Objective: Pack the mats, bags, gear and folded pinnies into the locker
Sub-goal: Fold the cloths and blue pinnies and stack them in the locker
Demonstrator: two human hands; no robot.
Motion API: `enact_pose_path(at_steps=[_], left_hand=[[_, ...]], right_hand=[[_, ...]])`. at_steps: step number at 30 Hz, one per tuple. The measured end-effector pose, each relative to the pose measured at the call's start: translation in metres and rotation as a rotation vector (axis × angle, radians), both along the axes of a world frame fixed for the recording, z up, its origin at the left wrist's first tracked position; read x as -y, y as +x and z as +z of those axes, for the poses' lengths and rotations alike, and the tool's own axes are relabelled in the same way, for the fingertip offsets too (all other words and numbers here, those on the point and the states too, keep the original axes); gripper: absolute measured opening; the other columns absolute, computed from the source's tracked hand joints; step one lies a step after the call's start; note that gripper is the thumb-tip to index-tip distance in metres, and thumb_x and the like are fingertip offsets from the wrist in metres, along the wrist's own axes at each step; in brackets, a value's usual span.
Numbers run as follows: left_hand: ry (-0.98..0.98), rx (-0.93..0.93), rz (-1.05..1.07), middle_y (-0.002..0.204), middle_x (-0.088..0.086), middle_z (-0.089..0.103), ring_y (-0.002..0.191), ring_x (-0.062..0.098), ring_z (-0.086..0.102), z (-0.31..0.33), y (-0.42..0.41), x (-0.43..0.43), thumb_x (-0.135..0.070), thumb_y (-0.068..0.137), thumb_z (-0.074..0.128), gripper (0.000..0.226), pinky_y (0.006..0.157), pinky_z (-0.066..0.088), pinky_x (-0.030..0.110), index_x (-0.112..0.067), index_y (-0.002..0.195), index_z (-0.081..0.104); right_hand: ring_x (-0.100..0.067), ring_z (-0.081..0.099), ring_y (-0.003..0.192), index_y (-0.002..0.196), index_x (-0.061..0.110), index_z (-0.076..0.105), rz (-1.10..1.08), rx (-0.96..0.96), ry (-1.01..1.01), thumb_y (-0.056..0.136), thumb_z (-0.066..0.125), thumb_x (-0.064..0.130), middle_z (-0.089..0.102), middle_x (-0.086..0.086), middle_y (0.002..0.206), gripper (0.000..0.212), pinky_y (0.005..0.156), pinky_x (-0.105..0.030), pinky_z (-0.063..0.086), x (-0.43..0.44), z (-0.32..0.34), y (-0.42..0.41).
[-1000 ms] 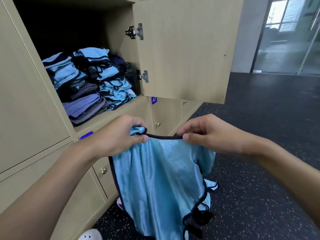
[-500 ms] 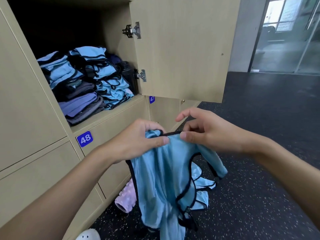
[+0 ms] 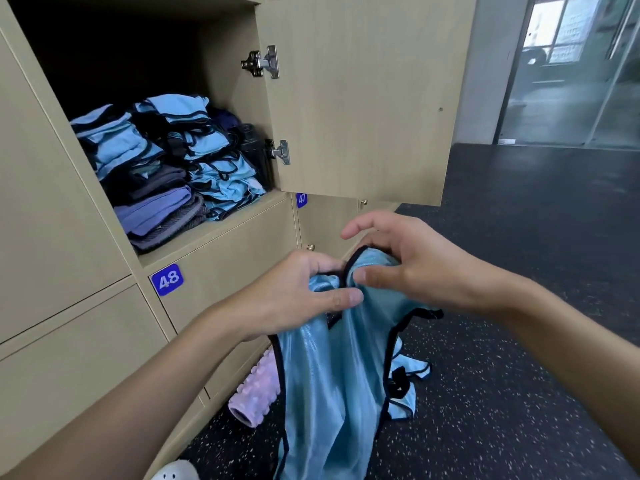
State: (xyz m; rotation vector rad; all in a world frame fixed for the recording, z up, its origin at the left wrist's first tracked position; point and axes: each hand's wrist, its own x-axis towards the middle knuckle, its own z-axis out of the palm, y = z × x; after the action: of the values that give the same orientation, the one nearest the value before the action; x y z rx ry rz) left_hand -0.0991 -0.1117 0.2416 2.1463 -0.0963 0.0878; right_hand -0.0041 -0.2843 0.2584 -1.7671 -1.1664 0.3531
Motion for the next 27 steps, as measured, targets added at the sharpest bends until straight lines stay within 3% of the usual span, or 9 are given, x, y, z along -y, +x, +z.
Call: enact_pose_path(at_steps=[4,7,9,13,16,20,24,26,27], left_hand=[[-0.054,0.077,0.088,0.072,0.007,0.069,0.06,0.006,0.052,-0.001,0.002,0.0,-0.023,0.087,0.073,0.016,0.057,0.042,0.019,-0.007,0.088,0.074],[-0.112,0.123,0.158,0.087,0.015,0.074,0.069,0.012,0.061,0.001,0.003,-0.006,-0.019,0.086,0.074,0.016,0.065,0.05,0.026,-0.005,0.093,0.072],[-0.117,0.152,0.182,0.091,0.016,0.073,0.071,0.014,0.061,0.002,0.002,-0.008,-0.018,0.086,0.074,0.016,0.065,0.05,0.023,-0.004,0.094,0.071],[-0.187,0.172,0.162,0.095,0.004,0.076,0.08,0.007,0.067,0.005,0.002,-0.003,-0.018,0.088,0.071,0.017,0.075,0.053,0.018,-0.009,0.103,0.072],[-0.195,0.198,0.202,0.085,-0.001,0.074,0.073,0.007,0.063,0.004,0.003,0.0,-0.019,0.089,0.07,0.011,0.07,0.051,0.018,-0.012,0.097,0.074],[-0.218,0.271,0.308,0.072,-0.008,0.071,0.063,0.003,0.061,0.01,0.001,-0.003,-0.018,0.088,0.073,0.006,0.061,0.048,0.015,-0.013,0.083,0.074],[-0.141,0.296,0.333,0.069,-0.013,0.07,0.063,0.002,0.06,0.016,-0.001,-0.01,-0.02,0.087,0.073,0.01,0.061,0.047,0.014,-0.016,0.077,0.073],[-0.109,0.27,0.332,0.068,-0.012,0.066,0.062,0.007,0.055,0.017,-0.002,-0.011,-0.021,0.084,0.076,0.01,0.061,0.045,0.018,-0.017,0.076,0.072],[-0.097,0.258,0.331,0.068,-0.011,0.065,0.063,0.008,0.054,0.017,-0.003,-0.012,-0.021,0.083,0.077,0.009,0.06,0.044,0.02,-0.017,0.077,0.073]], right_hand=[[-0.017,0.066,0.074,0.122,0.023,0.05,-0.018,-0.046,0.025,0.09,0.066,0.0,0.071,-0.01,0.09,0.043,0.069,-0.029,0.056,0.003,0.0,0.003],[-0.018,0.067,0.075,0.125,0.023,0.049,-0.086,-0.055,0.026,0.089,0.068,0.003,0.073,-0.008,0.089,0.045,0.07,-0.033,0.056,0.005,-0.001,0.007],[-0.016,0.067,0.074,0.123,0.024,0.05,-0.129,-0.016,0.01,0.09,0.068,0.005,0.074,-0.006,0.087,0.042,0.071,-0.035,0.055,0.005,-0.002,0.009],[-0.005,0.061,0.062,0.122,0.023,0.05,-0.142,0.048,0.008,0.092,0.065,0.007,0.072,0.001,0.079,0.037,0.059,-0.018,0.047,0.004,-0.001,0.006],[-0.003,0.06,0.062,0.122,0.022,0.051,-0.125,0.042,0.012,0.093,0.065,0.007,0.072,-0.001,0.079,0.036,0.059,-0.014,0.045,0.003,0.0,0.002],[-0.01,0.061,0.068,0.122,0.027,0.05,-0.185,0.105,0.0,0.09,0.069,0.013,0.073,-0.001,0.086,0.04,0.065,-0.022,0.049,0.007,-0.001,0.007],[-0.033,0.063,0.077,0.116,0.025,0.057,-0.27,0.167,0.001,0.093,0.064,0.014,0.073,-0.007,0.087,0.026,0.071,-0.042,0.052,0.011,-0.001,0.01],[-0.026,0.059,0.066,0.11,0.022,0.061,-0.291,0.185,0.046,0.095,0.061,0.012,0.074,-0.01,0.086,0.018,0.063,-0.033,0.051,0.011,0.0,0.009],[-0.015,0.056,0.059,0.108,0.02,0.063,-0.3,0.193,0.07,0.096,0.059,0.011,0.074,-0.007,0.085,0.015,0.056,-0.023,0.047,0.011,0.001,0.008]])
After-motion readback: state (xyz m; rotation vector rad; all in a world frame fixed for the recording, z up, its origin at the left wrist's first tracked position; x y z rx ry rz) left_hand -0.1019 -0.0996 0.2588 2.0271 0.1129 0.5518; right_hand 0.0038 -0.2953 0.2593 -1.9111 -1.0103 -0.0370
